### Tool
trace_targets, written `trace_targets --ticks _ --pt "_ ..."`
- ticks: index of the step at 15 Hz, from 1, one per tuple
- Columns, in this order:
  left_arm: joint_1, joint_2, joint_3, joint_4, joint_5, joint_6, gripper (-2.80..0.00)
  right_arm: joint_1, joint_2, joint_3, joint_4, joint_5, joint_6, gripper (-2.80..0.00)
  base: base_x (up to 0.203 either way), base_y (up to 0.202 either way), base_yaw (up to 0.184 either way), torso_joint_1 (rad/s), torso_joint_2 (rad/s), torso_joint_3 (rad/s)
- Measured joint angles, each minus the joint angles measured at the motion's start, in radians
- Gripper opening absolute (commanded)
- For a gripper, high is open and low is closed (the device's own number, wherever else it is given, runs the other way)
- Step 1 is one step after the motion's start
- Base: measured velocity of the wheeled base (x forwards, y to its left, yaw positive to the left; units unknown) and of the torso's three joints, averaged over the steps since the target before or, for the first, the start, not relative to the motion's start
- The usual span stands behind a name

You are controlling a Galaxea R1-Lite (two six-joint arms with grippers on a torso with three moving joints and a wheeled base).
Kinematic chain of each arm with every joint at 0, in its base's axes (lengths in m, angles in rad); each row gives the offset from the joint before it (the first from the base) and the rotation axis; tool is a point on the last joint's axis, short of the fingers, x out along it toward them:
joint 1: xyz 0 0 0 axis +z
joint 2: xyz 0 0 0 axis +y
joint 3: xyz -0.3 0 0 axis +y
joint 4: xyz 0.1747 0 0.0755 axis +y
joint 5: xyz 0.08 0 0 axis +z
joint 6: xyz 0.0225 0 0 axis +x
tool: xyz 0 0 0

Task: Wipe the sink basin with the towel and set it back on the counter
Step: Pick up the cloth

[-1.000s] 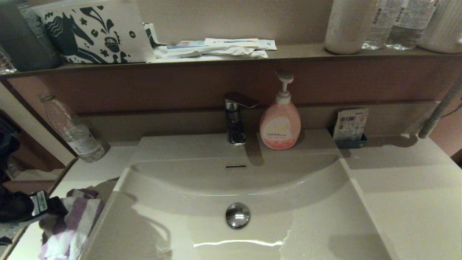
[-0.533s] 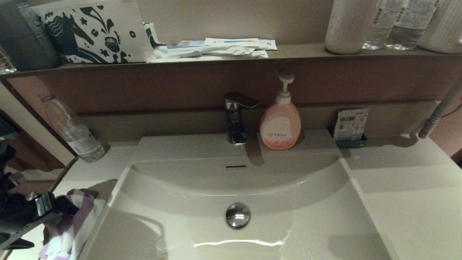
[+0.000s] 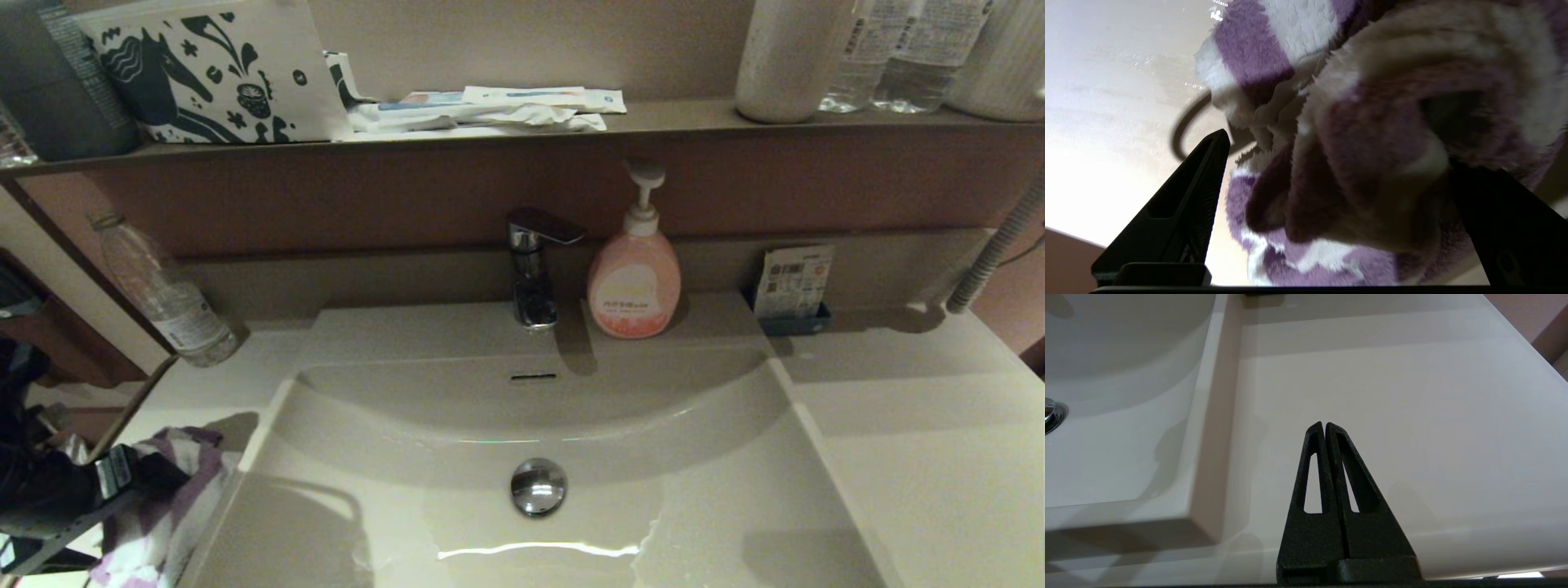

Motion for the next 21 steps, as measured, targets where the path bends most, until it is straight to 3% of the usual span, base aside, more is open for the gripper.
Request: trace_targets --ticks 4,5,11,16,18,21 --pt "0.0 0.008 0.03 -0.038 -0.009 -0.001 0.0 0.0 0.0 0.0 0.0 0.0 0.0 -2.8 0.0 0.0 0.0 0.0 0.0 0.0" --pt "0.0 0.008 0.031 -0.046 -0.01 -0.001 -2.8 0.0 0.0 0.0 0.0 0.0 0.0 -2.8 0.0 0.0 0.0 0.0 0.0 0.0" --pt "-0.001 0.01 0.082 -0.154 -0.031 0.002 -2.8 0.0 0.0 0.0 0.0 0.0 0.0 -2.8 0.0 0.0 0.0 0.0 0.0 0.0" --pt "-0.001 0.0 0.038 -0.149 -0.022 0.003 -2.8 0.0 0.0 0.0 0.0 0.0 0.0 -2.8 0.0 0.0 0.0 0.0 0.0 0.0" --pt "0.0 -0.014 0.013 -0.125 -0.016 0.005 -2.8 0.0 0.0 0.0 0.0 0.0 0.0 -2.8 0.0 0.0 0.0 0.0 0.0 0.0" --pt "0.002 -0.04 -0.088 0.002 -0.014 0.005 -2.8 0.0 0.0 0.0 0.0 0.0 0.0 -2.8 0.0 0.0 0.0 0.0 0.0 0.0"
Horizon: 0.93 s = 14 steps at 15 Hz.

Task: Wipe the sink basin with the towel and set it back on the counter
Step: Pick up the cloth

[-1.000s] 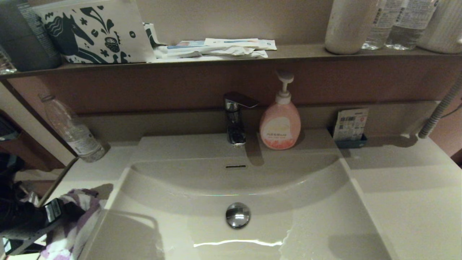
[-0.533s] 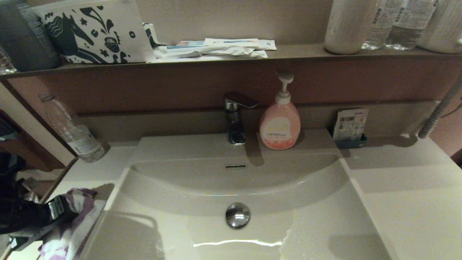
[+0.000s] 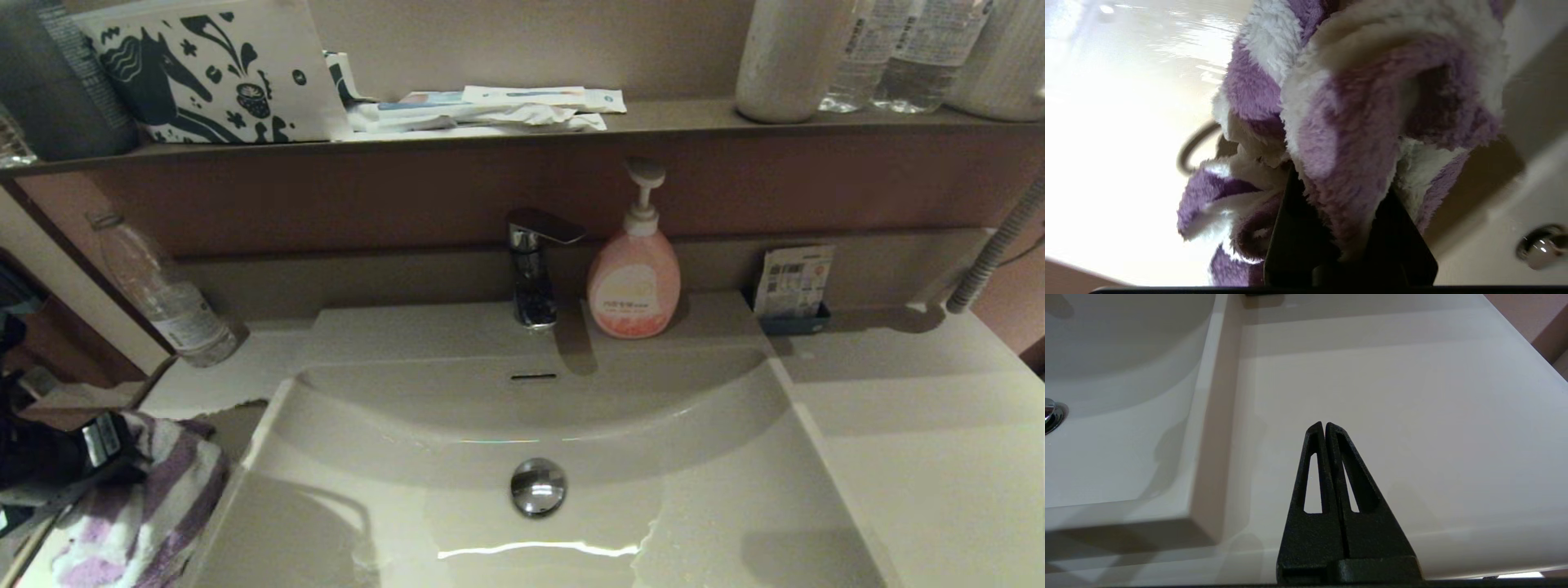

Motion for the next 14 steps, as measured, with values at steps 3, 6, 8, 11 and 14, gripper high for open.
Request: trace_targets --ticks 3,6,8,11,14 --pt "0.001 -0.037 -0.134 0.142 0.006 0.003 -2.8 0.0 0.0 0.0 0.0 0.0 0.0 -2.8 0.0 0.0 0.0 0.0 0.0 0.0" --pt "0.001 -0.078 -0.266 0.282 0.011 0.013 -2.8 0.0 0.0 0.0 0.0 0.0 0.0 -2.8 0.0 0.0 0.0 0.0 0.0 0.0" --pt "0.0 -0.107 -0.348 0.365 0.012 0.014 -2.8 0.0 0.0 0.0 0.0 0.0 0.0 -2.8 0.0 0.0 0.0 0.0 0.0 0.0" --pt "-0.002 -0.152 -0.48 0.474 0.013 0.015 -2.8 0.0 0.0 0.0 0.0 0.0 0.0 -2.8 0.0 0.0 0.0 0.0 0.0 0.0" --pt "-0.026 -0.191 -0.651 0.59 0.011 0.016 -2.8 0.0 0.0 0.0 0.0 0.0 0.0 -2.8 0.0 0.0 0.0 0.0 0.0 0.0"
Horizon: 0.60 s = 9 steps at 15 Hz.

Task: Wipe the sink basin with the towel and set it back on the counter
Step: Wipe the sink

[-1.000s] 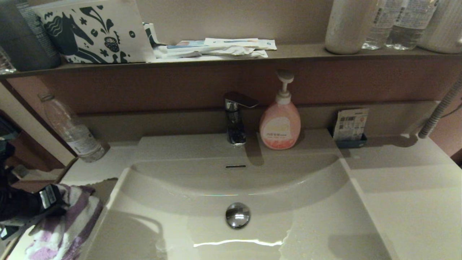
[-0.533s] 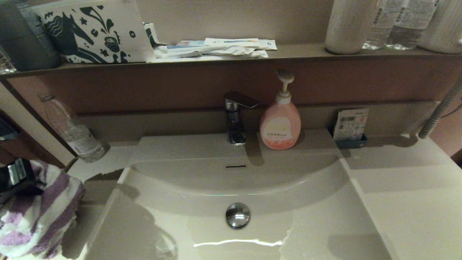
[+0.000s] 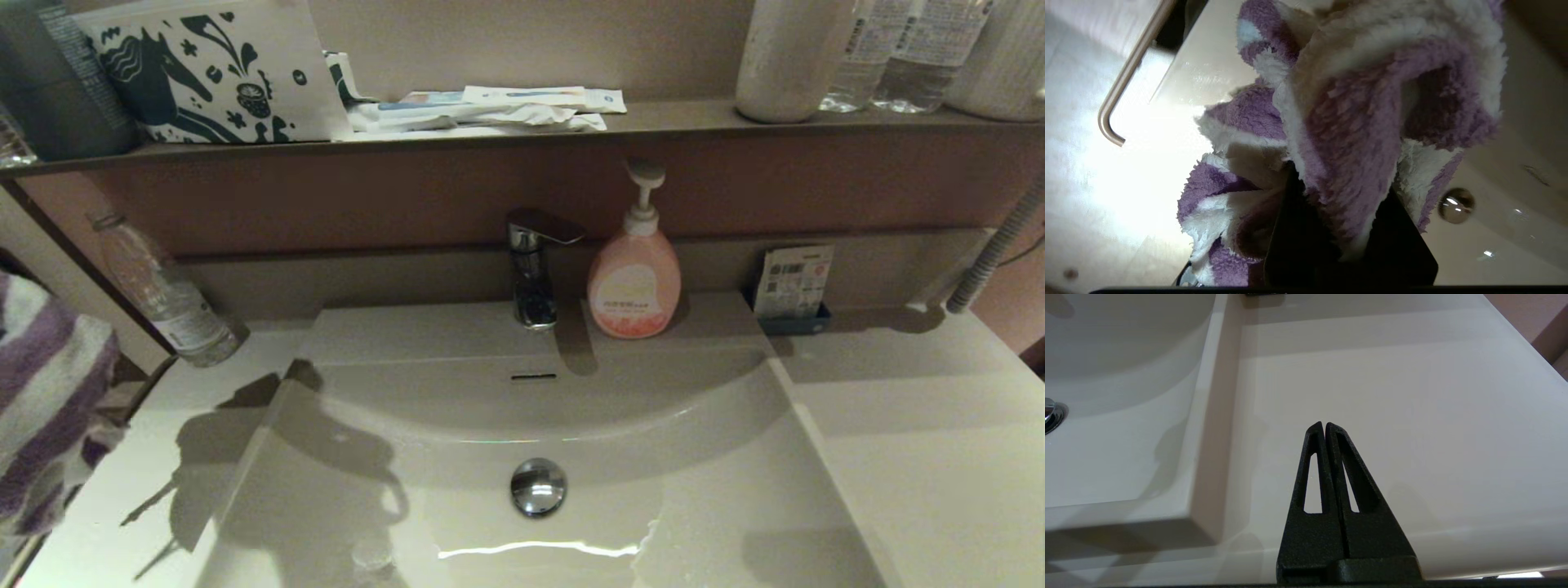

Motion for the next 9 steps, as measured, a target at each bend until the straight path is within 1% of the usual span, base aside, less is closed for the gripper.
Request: trace_targets --ticks 3,4,6,7,9 --pt "-0.082 -0.022 -0.172 0.11 -0.002 -0.002 -2.8 0.0 0.0 0.0 0.0 0.0 0.0 -2.8 0.0 0.0 0.0 0.0 0.0 0.0" --pt "-0.119 -0.026 -0.21 0.129 -0.003 -0.004 -2.8 0.0 0.0 0.0 0.0 0.0 0.0 -2.8 0.0 0.0 0.0 0.0 0.0 0.0" --pt "-0.201 -0.036 -0.24 0.163 -0.006 -0.024 -2.8 0.0 0.0 0.0 0.0 0.0 0.0 -2.8 0.0 0.0 0.0 0.0 0.0 0.0" --pt "-0.25 -0.039 -0.243 0.17 -0.006 -0.055 -2.8 0.0 0.0 0.0 0.0 0.0 0.0 -2.8 0.0 0.0 0.0 0.0 0.0 0.0" --pt "-0.36 -0.037 -0.218 0.156 0.001 -0.154 -2.8 0.0 0.0 0.0 0.0 0.0 0.0 -2.8 0.0 0.0 0.0 0.0 0.0 0.0"
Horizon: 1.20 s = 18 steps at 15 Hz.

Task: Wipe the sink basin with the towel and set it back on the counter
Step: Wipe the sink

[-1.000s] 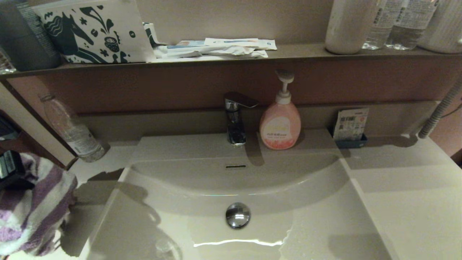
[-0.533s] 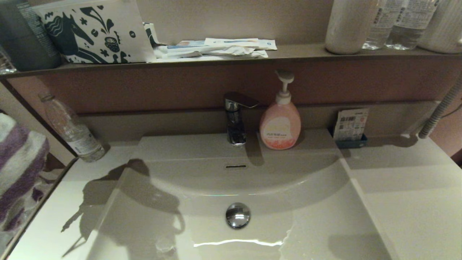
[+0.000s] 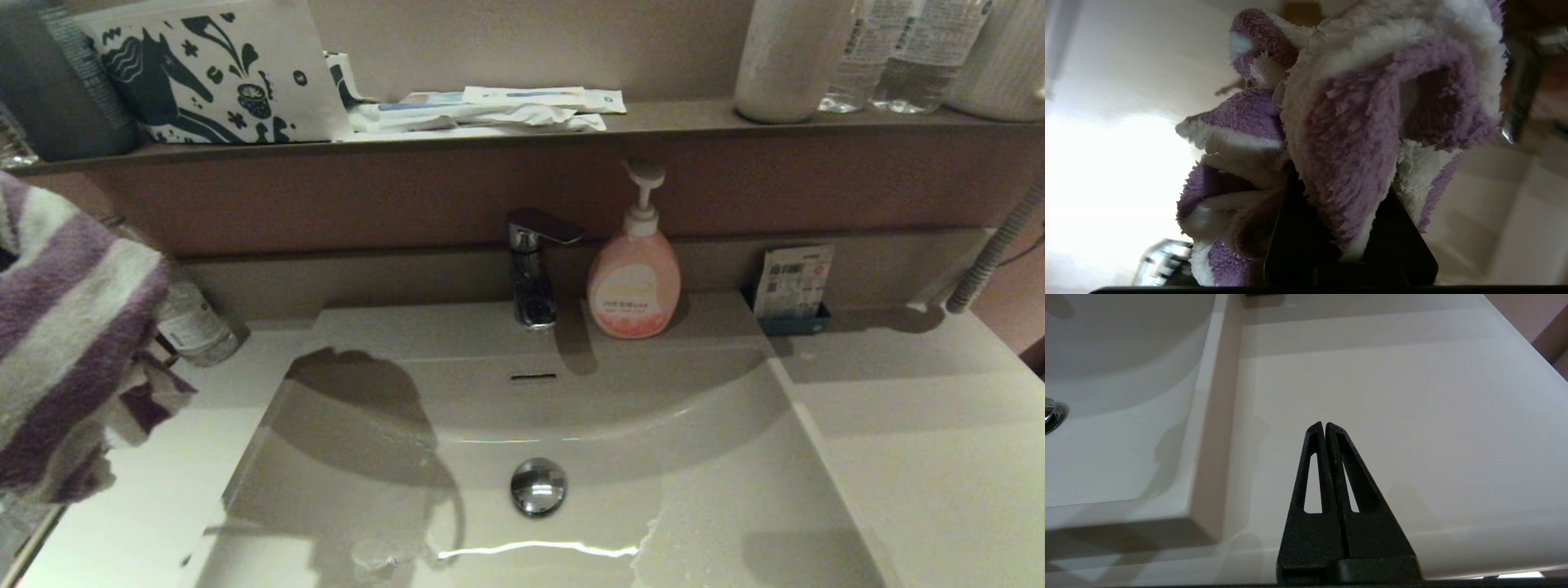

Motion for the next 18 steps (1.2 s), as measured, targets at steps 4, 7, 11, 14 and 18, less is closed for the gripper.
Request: trace_targets --ticks 4,7,11,14,18 --pt "-0.171 0.007 0.246 -0.189 0.103 -0.09 -2.8 0.0 0.0 0.0 0.0 0.0 0.0 -2.8 0.0 0.0 0.0 0.0 0.0 0.0" --pt "-0.311 0.013 0.368 -0.298 0.176 -0.185 -2.8 0.0 0.0 0.0 0.0 0.0 0.0 -2.8 0.0 0.0 0.0 0.0 0.0 0.0" --pt "-0.4 0.067 0.47 -0.378 0.208 -0.238 -2.8 0.0 0.0 0.0 0.0 0.0 0.0 -2.8 0.0 0.0 0.0 0.0 0.0 0.0" --pt "-0.442 0.107 0.551 -0.473 0.279 -0.24 -2.8 0.0 0.0 0.0 0.0 0.0 0.0 -2.8 0.0 0.0 0.0 0.0 0.0 0.0" --pt "-0.456 0.132 0.583 -0.473 0.284 -0.239 -2.8 0.0 0.0 0.0 0.0 0.0 0.0 -2.8 0.0 0.0 0.0 0.0 0.0 0.0"
